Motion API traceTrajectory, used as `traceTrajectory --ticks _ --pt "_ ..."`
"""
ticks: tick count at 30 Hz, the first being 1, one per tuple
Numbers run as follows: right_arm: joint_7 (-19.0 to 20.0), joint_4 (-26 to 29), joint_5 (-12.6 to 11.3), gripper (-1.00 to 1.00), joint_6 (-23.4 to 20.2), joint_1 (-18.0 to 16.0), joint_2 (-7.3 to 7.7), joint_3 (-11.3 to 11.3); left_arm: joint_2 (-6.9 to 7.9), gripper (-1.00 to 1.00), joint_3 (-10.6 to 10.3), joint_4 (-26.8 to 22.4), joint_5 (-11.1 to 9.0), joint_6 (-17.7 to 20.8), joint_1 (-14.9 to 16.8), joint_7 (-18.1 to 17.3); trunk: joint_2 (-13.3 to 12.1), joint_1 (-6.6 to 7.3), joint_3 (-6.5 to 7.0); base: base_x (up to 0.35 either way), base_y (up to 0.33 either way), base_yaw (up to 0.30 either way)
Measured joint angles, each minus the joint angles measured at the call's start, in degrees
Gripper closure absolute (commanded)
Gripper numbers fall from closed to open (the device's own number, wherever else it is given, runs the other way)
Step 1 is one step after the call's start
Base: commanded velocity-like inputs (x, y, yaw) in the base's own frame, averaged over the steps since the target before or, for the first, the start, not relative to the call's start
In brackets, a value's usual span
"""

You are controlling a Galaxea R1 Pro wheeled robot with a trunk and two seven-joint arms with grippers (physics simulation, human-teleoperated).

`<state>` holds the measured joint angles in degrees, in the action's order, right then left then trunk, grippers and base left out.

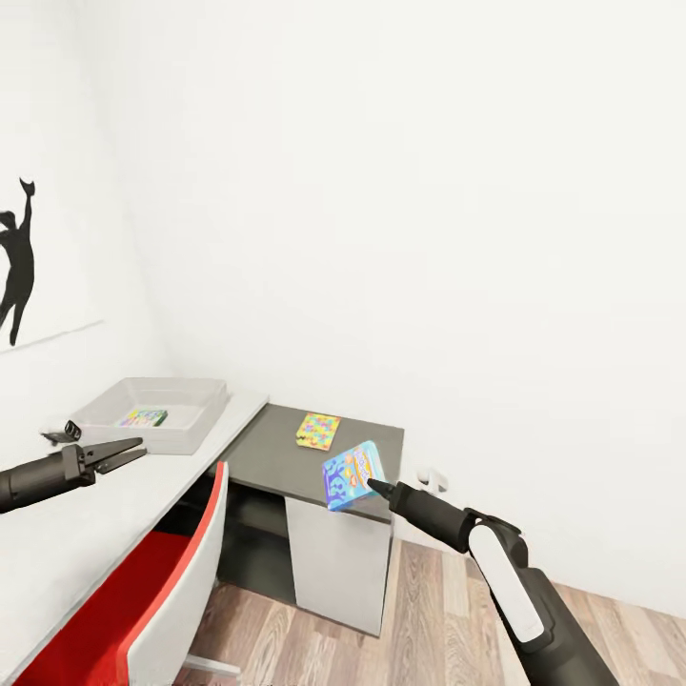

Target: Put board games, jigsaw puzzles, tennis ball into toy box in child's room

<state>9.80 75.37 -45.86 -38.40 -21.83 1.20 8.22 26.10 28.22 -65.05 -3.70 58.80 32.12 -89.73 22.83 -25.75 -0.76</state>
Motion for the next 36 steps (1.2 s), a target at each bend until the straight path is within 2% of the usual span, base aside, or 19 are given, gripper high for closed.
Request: traceTrajectory --ticks 17,36 --pt "0.0 0.0 0.1 1.00 0.0 0.0 -0.01 0.0 -0.08 -1.00 0.0 0.0 0.1 0.0 0.0 0.0 0.0 0.01 0.00 0.017 0.000 0.290" --pt "0.0 0.1 0.0 1.00 0.0 0.0 -0.09 0.0 -0.08 -1.00 0.0 0.0 0.1 -0.2 0.0 0.0 0.0 0.02 0.00 0.224 0.000 0.290"
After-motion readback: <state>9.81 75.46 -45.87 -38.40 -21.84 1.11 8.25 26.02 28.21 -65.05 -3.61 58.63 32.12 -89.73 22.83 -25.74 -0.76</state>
